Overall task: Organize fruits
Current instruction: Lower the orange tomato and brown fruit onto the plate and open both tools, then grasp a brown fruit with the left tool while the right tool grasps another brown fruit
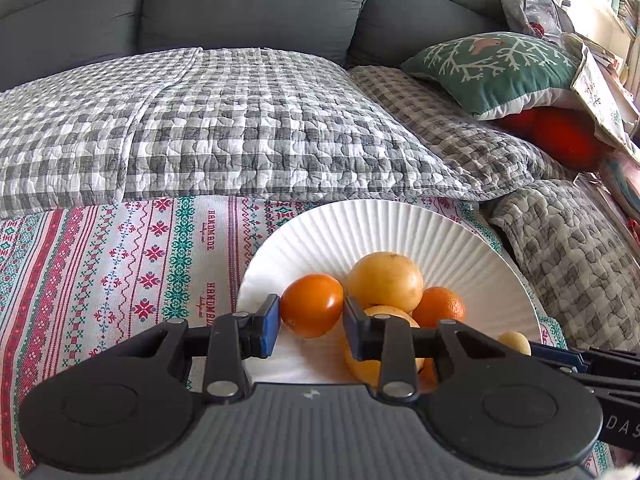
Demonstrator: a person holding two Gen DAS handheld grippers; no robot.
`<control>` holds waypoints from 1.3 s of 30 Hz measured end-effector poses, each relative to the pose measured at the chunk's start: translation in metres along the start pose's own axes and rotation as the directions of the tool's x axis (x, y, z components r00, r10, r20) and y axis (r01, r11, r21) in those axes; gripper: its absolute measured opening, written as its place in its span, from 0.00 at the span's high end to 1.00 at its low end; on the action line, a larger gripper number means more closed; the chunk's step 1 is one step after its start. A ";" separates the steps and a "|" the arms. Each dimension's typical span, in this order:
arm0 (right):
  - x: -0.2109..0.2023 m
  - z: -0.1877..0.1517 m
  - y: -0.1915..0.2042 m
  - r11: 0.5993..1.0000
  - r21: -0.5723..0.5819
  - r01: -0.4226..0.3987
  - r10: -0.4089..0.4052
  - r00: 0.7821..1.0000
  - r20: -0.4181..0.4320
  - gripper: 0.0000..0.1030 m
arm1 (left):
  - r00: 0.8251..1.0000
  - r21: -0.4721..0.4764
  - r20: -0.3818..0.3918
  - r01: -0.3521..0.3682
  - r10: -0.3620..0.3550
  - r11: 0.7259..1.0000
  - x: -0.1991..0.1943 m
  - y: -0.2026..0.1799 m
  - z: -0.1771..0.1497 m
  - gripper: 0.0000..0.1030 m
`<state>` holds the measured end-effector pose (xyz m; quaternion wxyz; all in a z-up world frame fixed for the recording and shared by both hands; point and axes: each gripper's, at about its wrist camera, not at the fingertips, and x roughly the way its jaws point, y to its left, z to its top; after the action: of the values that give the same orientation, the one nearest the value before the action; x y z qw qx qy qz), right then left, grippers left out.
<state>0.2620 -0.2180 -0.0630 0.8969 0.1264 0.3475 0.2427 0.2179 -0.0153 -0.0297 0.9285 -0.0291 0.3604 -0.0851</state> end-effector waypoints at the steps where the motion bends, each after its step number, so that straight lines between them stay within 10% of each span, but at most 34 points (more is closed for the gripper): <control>1: 0.000 0.000 0.000 1.000 -0.003 0.001 -0.001 1.000 0.000 0.78 | 1.000 0.002 0.001 0.000 0.000 1.000 0.000 0.000 0.000 0.75; 39: -0.075 -0.036 0.035 0.973 -0.232 -0.002 0.004 1.000 0.008 0.07 | 0.999 0.090 0.002 -0.038 0.038 0.995 -0.124 0.006 -0.071 0.07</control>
<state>0.1772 -0.2248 -0.0332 0.9066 0.0225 0.3129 0.2823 0.0810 0.0135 0.0000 0.9304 0.0196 0.3564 -0.0838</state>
